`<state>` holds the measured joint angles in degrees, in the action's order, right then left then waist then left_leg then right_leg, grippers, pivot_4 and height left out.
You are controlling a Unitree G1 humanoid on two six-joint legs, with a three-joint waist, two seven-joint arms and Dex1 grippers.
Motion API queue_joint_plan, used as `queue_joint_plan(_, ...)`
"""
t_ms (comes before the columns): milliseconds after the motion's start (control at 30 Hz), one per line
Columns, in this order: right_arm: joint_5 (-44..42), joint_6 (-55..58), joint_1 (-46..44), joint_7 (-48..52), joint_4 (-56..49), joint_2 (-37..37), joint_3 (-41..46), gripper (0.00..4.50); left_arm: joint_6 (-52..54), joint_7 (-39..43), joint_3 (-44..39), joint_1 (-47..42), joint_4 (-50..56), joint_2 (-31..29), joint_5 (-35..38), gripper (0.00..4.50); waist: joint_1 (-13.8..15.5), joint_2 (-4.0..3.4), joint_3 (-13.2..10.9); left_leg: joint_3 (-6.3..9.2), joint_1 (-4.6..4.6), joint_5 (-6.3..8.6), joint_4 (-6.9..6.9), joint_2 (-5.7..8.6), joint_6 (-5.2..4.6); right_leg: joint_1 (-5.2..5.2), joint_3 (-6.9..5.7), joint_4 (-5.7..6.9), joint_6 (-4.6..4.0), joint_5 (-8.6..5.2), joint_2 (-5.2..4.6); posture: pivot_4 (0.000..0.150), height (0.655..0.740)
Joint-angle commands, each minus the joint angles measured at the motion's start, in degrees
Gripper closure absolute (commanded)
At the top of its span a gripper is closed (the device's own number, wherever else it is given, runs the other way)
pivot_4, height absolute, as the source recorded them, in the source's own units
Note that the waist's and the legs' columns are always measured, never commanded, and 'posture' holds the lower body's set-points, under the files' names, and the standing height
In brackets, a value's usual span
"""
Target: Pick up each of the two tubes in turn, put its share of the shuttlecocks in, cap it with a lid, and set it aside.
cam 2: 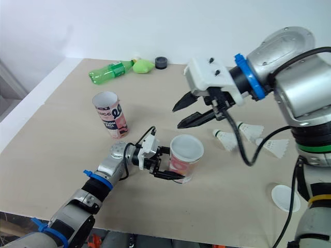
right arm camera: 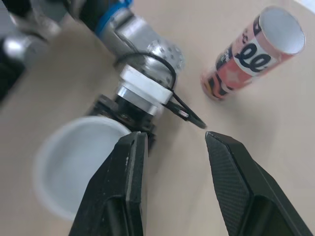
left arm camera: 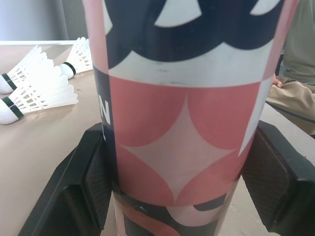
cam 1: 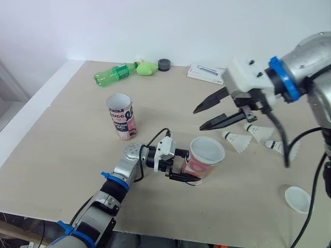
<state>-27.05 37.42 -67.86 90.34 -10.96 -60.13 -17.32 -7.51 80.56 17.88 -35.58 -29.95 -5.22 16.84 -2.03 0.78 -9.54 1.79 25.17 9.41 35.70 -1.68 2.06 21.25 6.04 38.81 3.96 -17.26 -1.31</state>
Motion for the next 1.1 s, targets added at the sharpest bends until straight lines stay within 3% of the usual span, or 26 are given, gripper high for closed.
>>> queue_joint_plan(33, -1.7, -0.3, 2.2, 2.2, -2.5, -2.7, 1.3, 3.51, 1.1, 0.3, 1.5, 1.2, -2.0, -1.0, -2.6, 1.24, 0.0, 0.0, 0.0, -0.01, -0.01, 0.0, 0.01, -0.01, 0.0, 0.01, 0.0, 0.0, -0.01, -0.02, 0.0, 0.15, 0.7294)
queue_joint_plan(100, -2.6, 0.0, 3.3, 2.2, -3.2, -3.2, 1.0, 4.45, 1.2, 0.3, 1.5, 1.2, -2.0, -1.1, -2.6, 1.24, -0.1, 0.01, 0.0, -0.01, -0.02, 0.0, 0.02, -0.01, 0.0, 0.0, 0.0, 0.0, 0.0, -0.03, 0.01, 0.15, 0.7294)
queue_joint_plan(367, 1.0, -2.5, 7.0, 1.9, -5.5, -2.7, -1.9, 4.45, 1.5, 0.1, 1.4, 1.3, -1.6, -1.2, -2.7, 1.24, -0.1, 0.0, 0.0, -0.06, 0.0, 0.0, 0.03, 0.0, 0.0, 0.03, 0.06, 0.01, 0.03, -0.04, 0.0, 0.15, 0.7294)
queue_joint_plan(800, -1.4, -4.0, 8.7, 2.2, -9.7, -6.1, -6.5, 4.45, 2.0, -0.1, 1.1, 1.7, -0.8, -2.0, -2.5, 1.24, -0.2, 0.01, 0.0, -0.05, -0.01, 0.0, 0.01, -0.02, 0.0, 0.04, 0.05, 0.01, 0.03, -0.05, 0.01, 0.15, 0.7294)
queue_joint_plan(1100, 3.9, -8.2, 9.9, 2.2, -8.6, -5.0, -10.4, 4.45, 2.4, -0.1, 1.1, 1.7, -0.6, -1.9, -2.4, 1.24, -0.2, 0.02, 0.0, -0.04, -0.05, 0.0, 0.02, -0.04, 0.0, 0.0, 0.03, 0.01, 0.27, -0.21, 0.02, 0.15, 0.7294)
